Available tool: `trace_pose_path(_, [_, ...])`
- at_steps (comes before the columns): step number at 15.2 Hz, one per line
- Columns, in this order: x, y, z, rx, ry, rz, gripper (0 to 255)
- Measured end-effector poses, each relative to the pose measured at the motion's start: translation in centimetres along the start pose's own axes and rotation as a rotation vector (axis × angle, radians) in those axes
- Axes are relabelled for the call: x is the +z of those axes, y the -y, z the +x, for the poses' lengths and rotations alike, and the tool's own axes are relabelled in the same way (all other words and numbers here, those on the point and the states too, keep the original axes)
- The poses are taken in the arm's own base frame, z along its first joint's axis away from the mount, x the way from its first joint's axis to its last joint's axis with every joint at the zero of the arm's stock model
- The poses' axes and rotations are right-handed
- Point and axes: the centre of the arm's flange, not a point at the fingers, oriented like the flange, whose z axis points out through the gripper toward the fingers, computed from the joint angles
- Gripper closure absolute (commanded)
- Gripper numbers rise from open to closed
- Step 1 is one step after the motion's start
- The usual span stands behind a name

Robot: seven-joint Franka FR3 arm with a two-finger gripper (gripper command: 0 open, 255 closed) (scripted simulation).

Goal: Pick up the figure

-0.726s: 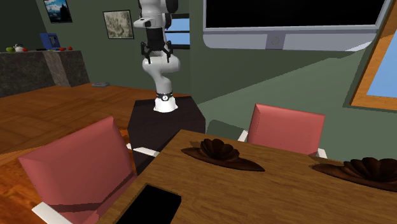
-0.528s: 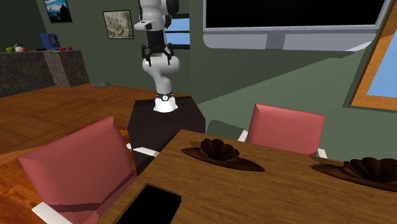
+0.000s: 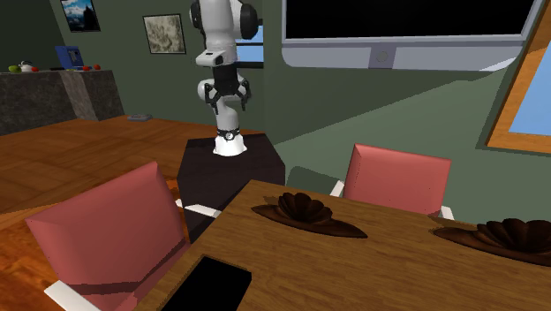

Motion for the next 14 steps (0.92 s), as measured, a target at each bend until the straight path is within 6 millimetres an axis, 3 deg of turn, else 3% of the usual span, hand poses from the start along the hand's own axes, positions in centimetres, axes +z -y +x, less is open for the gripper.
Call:
trace_pose_path(7, [4.5, 1.7, 7.7, -0.119, 0.01, 0.009, 0])
trace_pose_path(14, [9.2, 4.7, 15.2, -0.239, 0.019, 0.017, 0])
